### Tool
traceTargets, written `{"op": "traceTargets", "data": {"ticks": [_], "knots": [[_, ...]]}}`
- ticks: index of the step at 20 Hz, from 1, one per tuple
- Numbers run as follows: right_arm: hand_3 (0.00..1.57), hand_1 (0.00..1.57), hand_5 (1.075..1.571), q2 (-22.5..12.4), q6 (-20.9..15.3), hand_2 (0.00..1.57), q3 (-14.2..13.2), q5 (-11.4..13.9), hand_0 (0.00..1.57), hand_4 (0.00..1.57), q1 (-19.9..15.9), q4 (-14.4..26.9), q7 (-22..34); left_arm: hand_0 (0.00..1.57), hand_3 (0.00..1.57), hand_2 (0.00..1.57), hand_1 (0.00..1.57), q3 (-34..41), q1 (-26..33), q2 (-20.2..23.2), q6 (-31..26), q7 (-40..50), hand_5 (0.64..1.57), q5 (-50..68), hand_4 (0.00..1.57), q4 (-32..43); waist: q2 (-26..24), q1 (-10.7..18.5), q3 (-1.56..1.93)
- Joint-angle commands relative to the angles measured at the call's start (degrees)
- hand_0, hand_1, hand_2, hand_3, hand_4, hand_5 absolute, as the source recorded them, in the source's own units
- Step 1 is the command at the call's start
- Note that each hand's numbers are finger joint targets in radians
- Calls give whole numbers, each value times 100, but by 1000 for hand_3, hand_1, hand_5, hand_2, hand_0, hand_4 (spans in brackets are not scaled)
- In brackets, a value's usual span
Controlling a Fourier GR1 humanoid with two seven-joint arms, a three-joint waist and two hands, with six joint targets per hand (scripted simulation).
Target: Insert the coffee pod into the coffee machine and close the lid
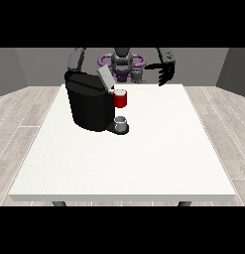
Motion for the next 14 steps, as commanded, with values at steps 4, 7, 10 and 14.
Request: {"op": "traceTargets", "data": {"ticks": [4,7,10,14], "knots": [[0,0,1571,674,-490,0,1082,715,0,0,470,-1146,706,0,0,0,0,185,1261,128,-276,67,1571,275,325,36,-1193,-196,-5],[0,0,1571,816,-587,0,1751,706,0,183,559,-1787,882,0,0,0,0,337,1603,326,-306,-87,1571,348,345,126,-1347,-421,-2],[0,0,1571,824,-1074,0,2409,468,0,268,589,-2530,1180,0,0,0,0,338,1940,420,-247,-304,1571,277,340,177,-1412,-617,0],[0,0,1571,828,-984,0,2418,915,0,165,485,-3330,1249,0,0,0,0,391,1996,448,-355,-396,1571,466,299,-22,-1229,-650,3]]}}
